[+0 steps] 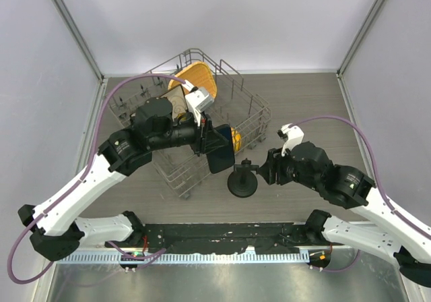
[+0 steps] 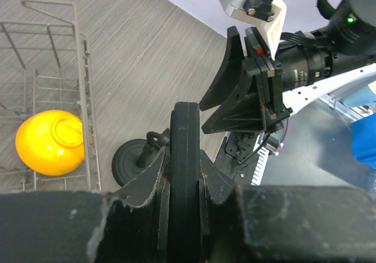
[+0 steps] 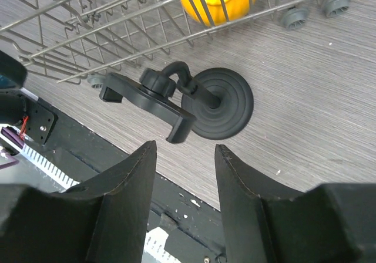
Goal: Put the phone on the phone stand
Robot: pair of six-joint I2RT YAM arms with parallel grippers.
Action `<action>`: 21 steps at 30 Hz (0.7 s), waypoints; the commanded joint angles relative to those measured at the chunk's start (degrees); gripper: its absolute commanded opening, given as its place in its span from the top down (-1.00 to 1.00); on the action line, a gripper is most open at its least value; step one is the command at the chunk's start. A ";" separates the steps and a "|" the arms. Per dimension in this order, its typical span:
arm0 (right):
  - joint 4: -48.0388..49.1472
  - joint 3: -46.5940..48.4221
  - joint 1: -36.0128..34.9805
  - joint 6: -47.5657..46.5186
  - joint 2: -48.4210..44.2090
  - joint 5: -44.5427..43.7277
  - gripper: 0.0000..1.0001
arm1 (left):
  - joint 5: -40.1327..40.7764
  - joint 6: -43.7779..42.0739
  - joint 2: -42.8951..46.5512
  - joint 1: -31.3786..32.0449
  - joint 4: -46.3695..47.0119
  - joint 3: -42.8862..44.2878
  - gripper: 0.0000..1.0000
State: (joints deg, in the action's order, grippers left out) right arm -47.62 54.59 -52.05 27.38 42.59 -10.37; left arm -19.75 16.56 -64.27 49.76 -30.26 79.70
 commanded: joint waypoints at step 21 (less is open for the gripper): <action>5.61 -0.36 -0.59 -2.85 4.61 1.15 0.23 | -3.63 5.86 -3.67 0.69 2.84 5.46 1.00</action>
State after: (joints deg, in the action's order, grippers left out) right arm -43.09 52.38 -52.40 26.28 45.84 -8.47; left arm -19.90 20.82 -67.26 49.82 -31.42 80.71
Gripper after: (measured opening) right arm 0.407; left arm 0.199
